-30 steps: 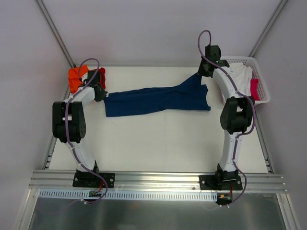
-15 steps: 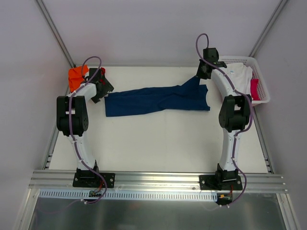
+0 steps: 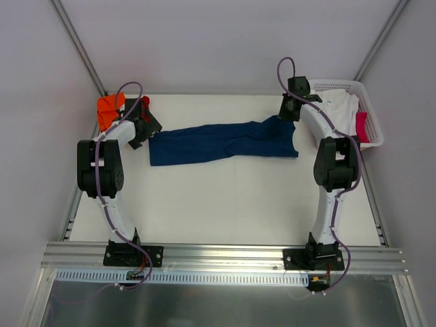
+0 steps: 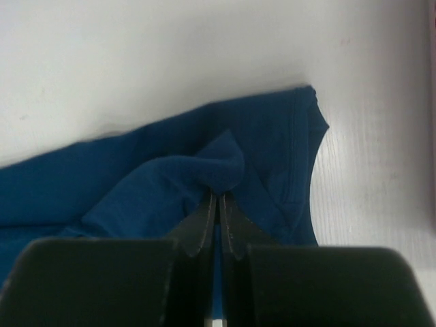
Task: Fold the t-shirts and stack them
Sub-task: Fold the other side of the tshirt into a rectangle
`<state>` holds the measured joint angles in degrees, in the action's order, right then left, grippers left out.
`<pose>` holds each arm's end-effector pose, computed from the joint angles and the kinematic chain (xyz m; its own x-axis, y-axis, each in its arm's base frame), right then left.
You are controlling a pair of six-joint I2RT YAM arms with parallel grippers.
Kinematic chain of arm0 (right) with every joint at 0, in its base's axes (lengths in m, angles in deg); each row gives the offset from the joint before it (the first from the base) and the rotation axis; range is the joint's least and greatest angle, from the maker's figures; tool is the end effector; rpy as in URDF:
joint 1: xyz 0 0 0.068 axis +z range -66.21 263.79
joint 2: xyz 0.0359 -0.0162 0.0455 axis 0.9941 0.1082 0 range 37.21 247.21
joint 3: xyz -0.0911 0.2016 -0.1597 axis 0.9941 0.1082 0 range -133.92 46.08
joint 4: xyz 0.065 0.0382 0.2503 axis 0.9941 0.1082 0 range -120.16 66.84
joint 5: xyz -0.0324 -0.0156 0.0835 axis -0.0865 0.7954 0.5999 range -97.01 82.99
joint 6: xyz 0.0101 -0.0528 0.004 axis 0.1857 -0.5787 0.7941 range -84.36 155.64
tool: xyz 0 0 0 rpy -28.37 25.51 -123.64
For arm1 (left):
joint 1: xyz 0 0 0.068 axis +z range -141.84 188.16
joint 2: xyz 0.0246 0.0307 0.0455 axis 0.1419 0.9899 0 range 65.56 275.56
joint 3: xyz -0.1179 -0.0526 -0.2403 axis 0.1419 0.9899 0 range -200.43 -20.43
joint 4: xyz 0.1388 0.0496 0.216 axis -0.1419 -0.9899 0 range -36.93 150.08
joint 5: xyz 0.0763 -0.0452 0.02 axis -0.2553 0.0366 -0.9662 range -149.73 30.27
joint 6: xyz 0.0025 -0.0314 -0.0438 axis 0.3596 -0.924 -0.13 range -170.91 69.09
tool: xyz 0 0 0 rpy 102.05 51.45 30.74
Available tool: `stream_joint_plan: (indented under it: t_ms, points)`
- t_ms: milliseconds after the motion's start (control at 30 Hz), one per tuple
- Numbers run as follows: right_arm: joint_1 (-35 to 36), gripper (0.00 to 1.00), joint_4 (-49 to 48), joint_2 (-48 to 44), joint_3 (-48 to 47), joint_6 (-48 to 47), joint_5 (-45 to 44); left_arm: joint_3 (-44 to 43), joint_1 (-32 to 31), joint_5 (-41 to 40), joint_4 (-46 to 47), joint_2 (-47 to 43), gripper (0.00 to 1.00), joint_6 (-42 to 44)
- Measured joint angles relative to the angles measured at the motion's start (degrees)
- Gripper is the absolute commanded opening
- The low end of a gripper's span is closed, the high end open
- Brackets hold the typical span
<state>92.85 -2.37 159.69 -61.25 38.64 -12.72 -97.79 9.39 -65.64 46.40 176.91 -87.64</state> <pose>0.4884 0.0743 0.2556 -0.6761 -0.0551 -0.7347 -0.0494 0.9983 -0.0294 0.4263 0.0128 0.1912 -0.5381 -0.6066 -0.5853 -0.5146 0.7863 -0.3418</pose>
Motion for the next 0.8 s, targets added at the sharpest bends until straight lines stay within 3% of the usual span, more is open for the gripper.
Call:
stream_joint_plan:
  t_ms: [467,733,767,800]
  points:
    - [4.1,0.00,-2.2,-18.3,19.4,2.1,-0.1,3.1,0.0,1.6,0.0,-4.4,0.99,0.1]
    - [4.8,0.00,-2.9,-19.8,26.6,3.6,0.0,3.8,0.0,2.5,0.0,-6.4,0.99,0.2]
    - [4.9,0.01,-3.1,-19.9,27.4,3.8,0.0,4.0,0.0,2.5,0.0,-6.8,0.99,0.2]
    - [5.0,0.13,-3.1,-20.1,28.2,3.9,0.0,4.1,0.0,2.6,0.0,-7.0,0.99,0.2]
